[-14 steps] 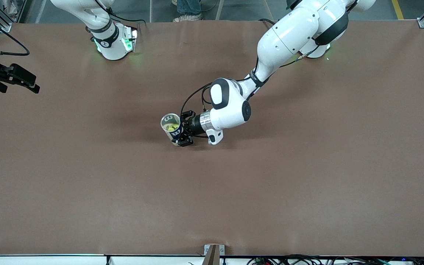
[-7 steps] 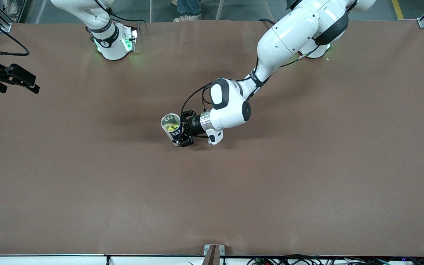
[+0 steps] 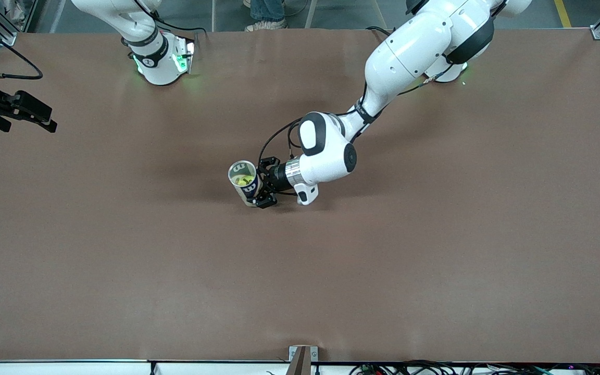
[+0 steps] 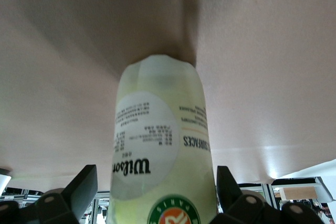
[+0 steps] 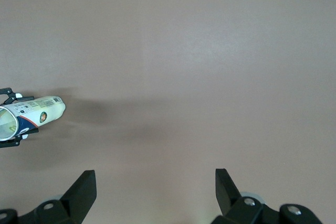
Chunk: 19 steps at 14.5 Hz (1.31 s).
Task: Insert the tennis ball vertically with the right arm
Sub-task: 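Stand the can upright on the table with the left gripper and release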
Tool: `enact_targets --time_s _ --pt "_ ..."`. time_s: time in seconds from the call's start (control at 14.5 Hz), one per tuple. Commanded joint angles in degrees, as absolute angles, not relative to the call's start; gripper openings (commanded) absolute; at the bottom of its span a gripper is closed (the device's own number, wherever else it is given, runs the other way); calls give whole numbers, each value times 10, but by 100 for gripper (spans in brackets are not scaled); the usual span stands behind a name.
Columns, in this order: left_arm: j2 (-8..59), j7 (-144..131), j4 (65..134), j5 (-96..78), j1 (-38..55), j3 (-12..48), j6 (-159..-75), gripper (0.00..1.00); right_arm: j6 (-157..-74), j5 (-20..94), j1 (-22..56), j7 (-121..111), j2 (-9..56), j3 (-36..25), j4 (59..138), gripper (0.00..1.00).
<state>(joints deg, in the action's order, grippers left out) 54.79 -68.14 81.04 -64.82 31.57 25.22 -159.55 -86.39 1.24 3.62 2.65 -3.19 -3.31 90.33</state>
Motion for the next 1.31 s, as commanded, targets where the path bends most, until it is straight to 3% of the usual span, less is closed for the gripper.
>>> enact_targets --time_s 0.0,0.48,0.9,1.24 --pt "534 -657 838 -660 311 245 -1600 100 -874 2 40 21 -48 -33 923 100" --pt "509 -651 864 -645 281 241 -1597 100 -906 4 40 21 -43 -33 918 100" --pt "465 -651 933 -469 193 239 -1583 100 -931 7 36 20 -26 -34 909 100" --pt "413 -657 931 -190 97 214 -1426 100 -941 8 36 20 -9 -34 875 100"
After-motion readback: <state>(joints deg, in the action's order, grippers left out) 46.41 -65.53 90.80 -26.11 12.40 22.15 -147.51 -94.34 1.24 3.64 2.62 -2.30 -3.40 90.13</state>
